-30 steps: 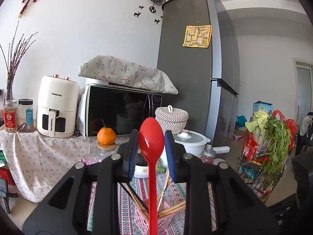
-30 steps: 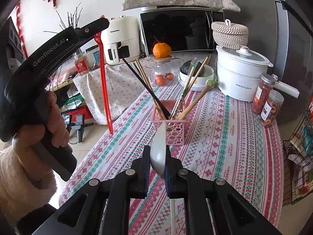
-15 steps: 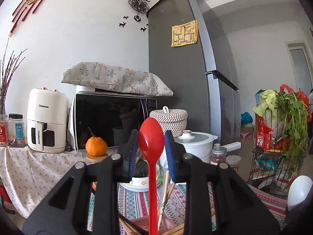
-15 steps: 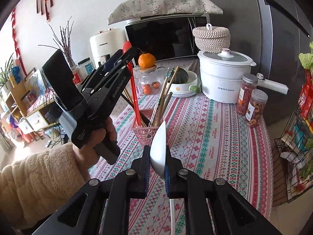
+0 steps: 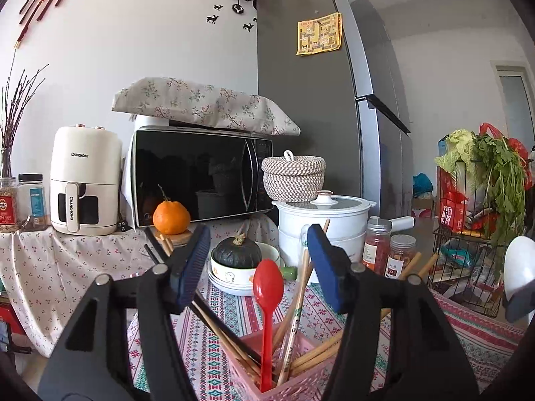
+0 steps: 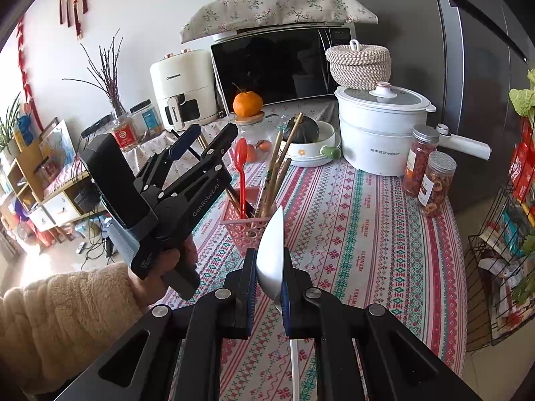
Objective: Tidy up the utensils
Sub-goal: 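Open the left tool and withdraw it from the basket, then lower the white spoon into the pink basket and open the right tool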
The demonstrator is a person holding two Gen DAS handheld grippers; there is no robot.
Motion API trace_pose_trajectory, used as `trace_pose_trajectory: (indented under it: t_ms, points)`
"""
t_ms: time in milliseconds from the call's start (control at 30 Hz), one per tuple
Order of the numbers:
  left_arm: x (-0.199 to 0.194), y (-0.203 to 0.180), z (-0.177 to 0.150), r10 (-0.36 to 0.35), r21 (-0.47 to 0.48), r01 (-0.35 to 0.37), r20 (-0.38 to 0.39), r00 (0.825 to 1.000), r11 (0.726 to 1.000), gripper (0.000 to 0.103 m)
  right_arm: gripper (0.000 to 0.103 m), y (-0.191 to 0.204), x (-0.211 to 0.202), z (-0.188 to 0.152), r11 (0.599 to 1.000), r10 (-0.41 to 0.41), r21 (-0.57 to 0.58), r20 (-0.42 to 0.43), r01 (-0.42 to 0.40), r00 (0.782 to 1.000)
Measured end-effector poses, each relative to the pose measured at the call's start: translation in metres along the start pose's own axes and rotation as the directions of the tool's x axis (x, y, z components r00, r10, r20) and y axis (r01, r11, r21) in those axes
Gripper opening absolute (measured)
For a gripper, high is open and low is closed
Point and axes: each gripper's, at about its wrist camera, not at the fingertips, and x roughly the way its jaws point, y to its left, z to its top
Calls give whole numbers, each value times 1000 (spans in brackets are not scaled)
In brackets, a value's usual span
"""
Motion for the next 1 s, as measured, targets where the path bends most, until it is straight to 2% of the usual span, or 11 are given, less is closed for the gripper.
trace_pose_trajectory:
  t_ms: [233,367,433,467,600,633,700,733,767,800,1000]
  points:
    - [-33,11,28,-14,-34,10,-116,993,999,62,12,-1,-13,11,997,16,70,96,-23,995]
    - [-48,31,40,4,-81,-26,-256,967,996,66,12,4,-17,23,993,24,112,169,-44,985]
    - [-51,42,40,-1,-93,-37,-374,928,995,75,12,9,-17,33,990,32,128,212,-61,977]
    - [-51,47,36,-7,-98,-41,-450,893,994,77,12,13,-17,38,989,37,130,237,-70,971]
    - [-57,69,7,-42,-131,-68,-688,725,989,77,12,31,-11,57,987,52,124,341,-100,939]
    - [-61,74,0,-42,-126,-69,-713,700,990,77,12,36,-6,63,986,55,126,364,-107,930]
    - [-72,83,-13,-27,-116,-84,-725,688,990,77,12,45,6,72,985,51,133,405,-113,913]
    - [-74,87,-20,-19,-115,-99,-740,672,988,77,12,49,12,75,984,41,138,426,-110,904]
    - [-73,90,-25,-31,-125,-102,-765,643,987,77,12,53,19,77,984,28,144,449,-103,893]
    - [-72,93,-27,-58,-147,-91,-778,625,985,77,12,56,25,78,984,11,150,470,-93,883]
    - [-77,106,-28,-76,-141,-57,-781,620,988,77,12,66,72,79,982,-68,183,529,-35,846]
